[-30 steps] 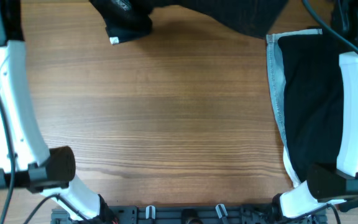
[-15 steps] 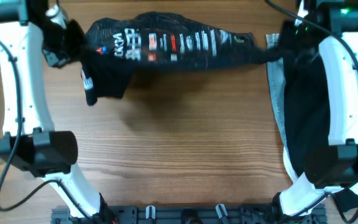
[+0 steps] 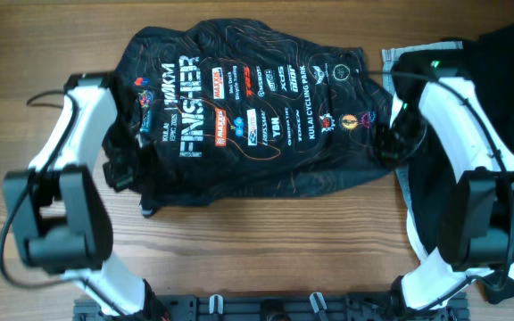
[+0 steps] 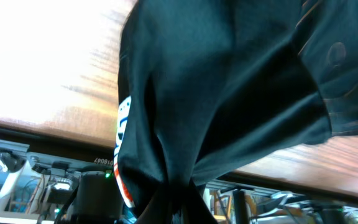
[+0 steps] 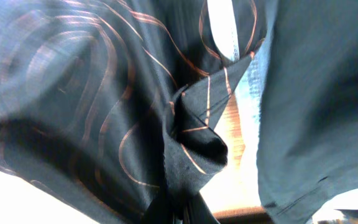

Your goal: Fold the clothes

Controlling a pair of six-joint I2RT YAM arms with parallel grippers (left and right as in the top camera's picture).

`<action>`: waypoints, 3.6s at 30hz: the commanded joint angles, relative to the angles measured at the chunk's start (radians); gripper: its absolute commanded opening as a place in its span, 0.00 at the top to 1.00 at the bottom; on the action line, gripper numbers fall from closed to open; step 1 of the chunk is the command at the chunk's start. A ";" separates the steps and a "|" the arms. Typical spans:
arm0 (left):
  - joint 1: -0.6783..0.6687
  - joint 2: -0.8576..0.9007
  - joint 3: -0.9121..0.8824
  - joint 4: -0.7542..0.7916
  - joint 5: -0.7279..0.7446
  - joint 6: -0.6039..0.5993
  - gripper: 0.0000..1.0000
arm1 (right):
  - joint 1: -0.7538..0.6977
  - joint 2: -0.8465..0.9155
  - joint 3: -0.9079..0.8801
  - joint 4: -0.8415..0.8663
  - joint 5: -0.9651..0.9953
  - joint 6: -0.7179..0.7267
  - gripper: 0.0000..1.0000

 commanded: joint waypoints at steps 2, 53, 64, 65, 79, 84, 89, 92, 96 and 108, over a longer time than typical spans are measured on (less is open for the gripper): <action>0.035 -0.227 -0.132 -0.006 -0.059 -0.065 0.96 | -0.010 -0.159 -0.133 0.027 -0.017 0.078 0.96; 0.149 -0.108 -0.332 0.730 -0.080 -0.119 0.05 | -0.053 0.004 -0.319 0.713 -0.028 -0.009 0.46; 0.154 -0.108 -0.443 0.833 -0.163 -0.119 0.96 | -0.054 0.004 -0.375 0.619 -0.069 -0.005 0.96; 0.158 -0.108 -0.443 0.817 -0.163 -0.119 0.96 | -0.054 0.004 -0.375 0.594 -0.058 -0.003 0.96; 0.229 -0.266 -0.433 0.551 -0.159 -0.165 0.93 | -0.054 -0.061 -0.364 0.351 -0.003 0.099 0.91; 0.224 -0.348 -0.291 0.594 -0.084 -0.121 0.29 | -0.054 -0.183 -0.269 0.409 -0.002 0.092 0.01; 0.162 -0.325 -0.162 0.790 -0.026 -0.018 0.34 | -0.053 -0.241 -0.181 0.438 -0.003 0.069 0.00; 0.112 -0.251 -0.126 1.006 -0.011 0.033 0.34 | -0.054 -0.257 -0.172 0.436 -0.045 0.043 0.01; 0.087 -0.079 -0.029 1.100 -0.011 0.114 0.24 | -0.053 -0.258 -0.172 0.417 -0.056 0.043 0.00; 0.045 0.410 0.266 1.202 0.018 0.193 0.25 | -0.053 -0.258 -0.172 0.418 -0.117 0.045 0.00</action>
